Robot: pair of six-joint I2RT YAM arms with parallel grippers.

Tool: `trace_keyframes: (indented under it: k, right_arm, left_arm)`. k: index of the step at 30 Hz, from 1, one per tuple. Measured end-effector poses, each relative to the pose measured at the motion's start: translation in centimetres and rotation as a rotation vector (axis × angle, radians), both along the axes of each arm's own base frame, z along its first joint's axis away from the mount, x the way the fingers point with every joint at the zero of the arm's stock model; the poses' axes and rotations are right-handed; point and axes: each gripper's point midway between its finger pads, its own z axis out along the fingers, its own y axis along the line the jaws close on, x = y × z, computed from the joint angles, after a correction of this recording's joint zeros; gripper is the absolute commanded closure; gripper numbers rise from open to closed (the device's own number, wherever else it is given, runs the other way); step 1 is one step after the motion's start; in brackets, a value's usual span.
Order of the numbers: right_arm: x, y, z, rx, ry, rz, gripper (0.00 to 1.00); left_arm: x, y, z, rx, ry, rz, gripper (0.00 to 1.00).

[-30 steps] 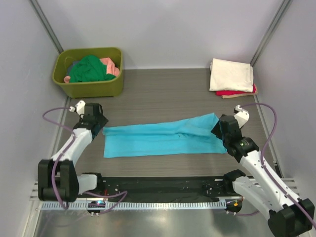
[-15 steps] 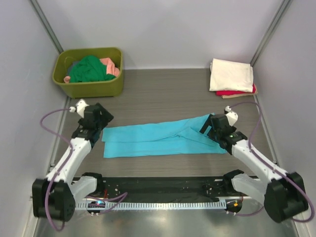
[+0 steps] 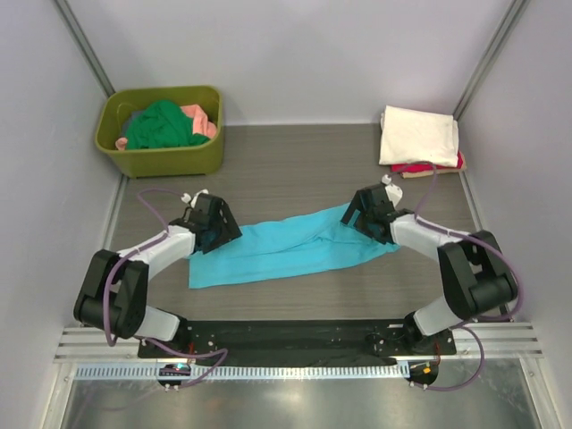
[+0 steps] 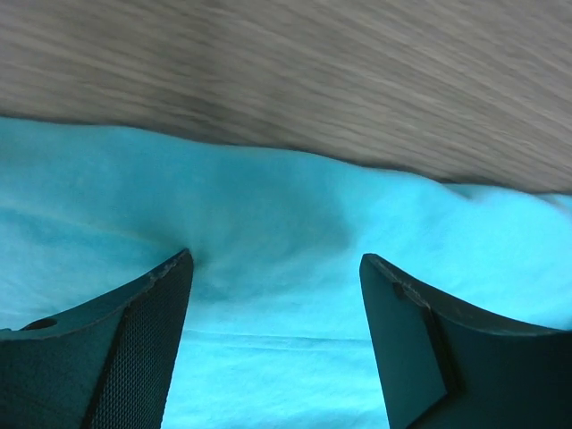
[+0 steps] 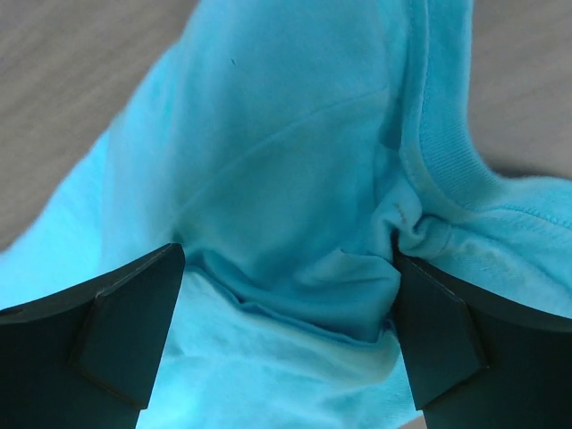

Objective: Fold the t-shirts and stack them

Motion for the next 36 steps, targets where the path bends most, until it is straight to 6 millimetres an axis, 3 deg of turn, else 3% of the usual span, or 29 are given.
trace_keyframes:
  k: [4, 10, 15, 19, 22, 26, 30, 36]
  right_arm:
    - [4.3, 2.0, 0.2, 0.013, 0.004, 0.031, 0.01]
    - [14.7, 7.2, 0.7, 0.060, 0.000, 0.133, 0.00]
    - [23.7, 12.6, 1.8, 0.140, -0.050, 0.254, 0.00]
    - [29.5, 15.7, 2.5, 0.176, -0.138, 0.338, 0.00]
    - [31.3, 17.0, 2.6, 0.203, -0.194, 0.392, 0.00]
    - [31.8, 17.2, 2.6, 0.210, -0.226, 0.420, 0.00]
    - [32.4, 17.3, 2.8, 0.204, -0.265, 0.439, 0.00]
    - [32.8, 17.5, 3.2, 0.204, -0.310, 0.477, 0.00]
  left_arm:
    - [-0.7, -1.6, -0.1, -0.026, -0.021, -0.048, 0.24]
    - [-3.9, -6.0, 0.2, -0.159, -0.072, -0.127, 0.24]
    - [-10.2, -11.9, 0.8, -0.346, -0.007, -0.233, 0.22]
    - [-16.6, -16.9, 2.0, -0.438, 0.124, -0.391, 0.22]
    - [-18.5, -20.2, 5.5, -0.501, 0.140, -0.477, 0.19]
    - [-17.4, -22.8, 11.7, -0.546, 0.037, -0.512, 0.19]
    - [-16.4, -22.0, 14.1, -0.504, -0.040, -0.502, 0.18]
    - [-15.5, -17.9, 13.4, -0.334, -0.103, -0.451, 0.18]
